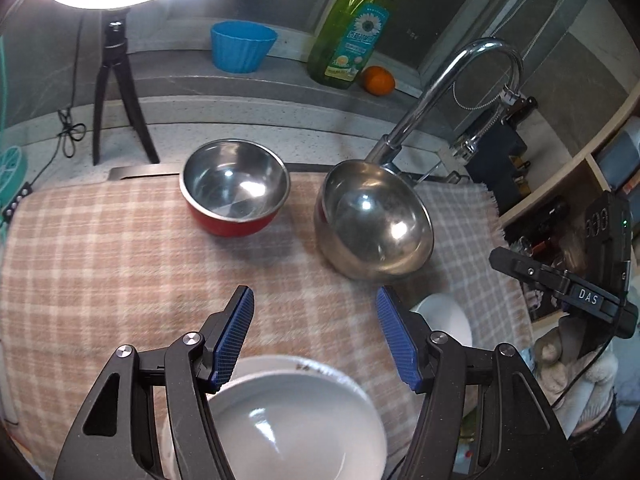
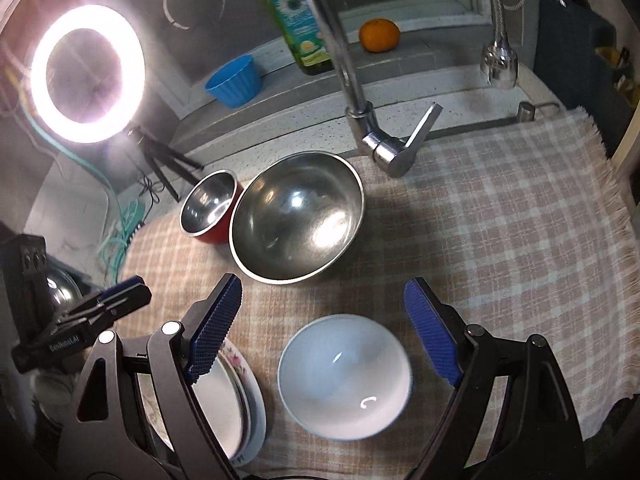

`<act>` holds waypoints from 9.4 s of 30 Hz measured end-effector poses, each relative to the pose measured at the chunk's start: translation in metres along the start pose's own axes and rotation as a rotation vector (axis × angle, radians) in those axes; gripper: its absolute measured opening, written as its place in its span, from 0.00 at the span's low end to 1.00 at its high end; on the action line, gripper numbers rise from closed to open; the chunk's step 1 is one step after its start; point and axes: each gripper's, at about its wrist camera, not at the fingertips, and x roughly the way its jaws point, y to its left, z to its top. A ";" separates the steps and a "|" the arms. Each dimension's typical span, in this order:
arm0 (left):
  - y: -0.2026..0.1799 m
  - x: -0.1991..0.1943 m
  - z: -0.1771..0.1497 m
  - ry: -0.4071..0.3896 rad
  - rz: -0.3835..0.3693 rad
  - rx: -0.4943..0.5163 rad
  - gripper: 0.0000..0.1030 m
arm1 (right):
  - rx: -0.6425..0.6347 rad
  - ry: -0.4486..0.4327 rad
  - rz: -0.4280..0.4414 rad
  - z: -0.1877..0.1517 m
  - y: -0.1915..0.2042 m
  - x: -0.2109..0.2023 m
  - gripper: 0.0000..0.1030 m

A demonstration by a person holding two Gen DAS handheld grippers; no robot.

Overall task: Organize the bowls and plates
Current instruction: 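Move both grippers to the large steel bowl rim and close them, then carry the large steel bowl beside the plate stack and open both grippers, then move both grippers to the red steel bowl rim and close them, then lift the red steel bowl and lower it into the large steel bowl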

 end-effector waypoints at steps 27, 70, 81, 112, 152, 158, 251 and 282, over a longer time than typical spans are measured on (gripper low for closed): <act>-0.001 0.096 0.049 0.141 -0.056 -0.101 0.35 | 0.166 0.145 0.093 0.038 -0.043 0.088 0.41; 0.036 0.024 0.017 0.042 -0.019 -0.099 0.18 | 0.034 0.150 0.086 0.006 0.042 0.074 0.16; 0.069 -0.020 -0.005 -0.014 0.014 -0.133 0.18 | -0.032 0.166 0.128 -0.009 0.094 0.075 0.16; 0.180 -0.129 -0.121 -0.108 0.153 -0.392 0.18 | -0.316 0.365 0.284 -0.099 0.255 0.125 0.16; 0.210 -0.134 -0.172 -0.089 0.218 -0.457 0.50 | -0.416 0.302 0.294 -0.125 0.272 0.123 0.73; 0.206 -0.145 -0.160 -0.128 0.232 -0.430 0.50 | -0.379 0.255 0.320 -0.113 0.264 0.111 0.73; 0.101 0.048 0.079 0.091 0.009 -0.189 0.10 | -0.075 0.325 0.122 0.076 0.110 0.192 0.15; 0.081 -0.093 -0.021 -0.055 -0.029 -0.145 0.10 | -0.236 0.242 0.214 -0.013 0.178 0.057 0.15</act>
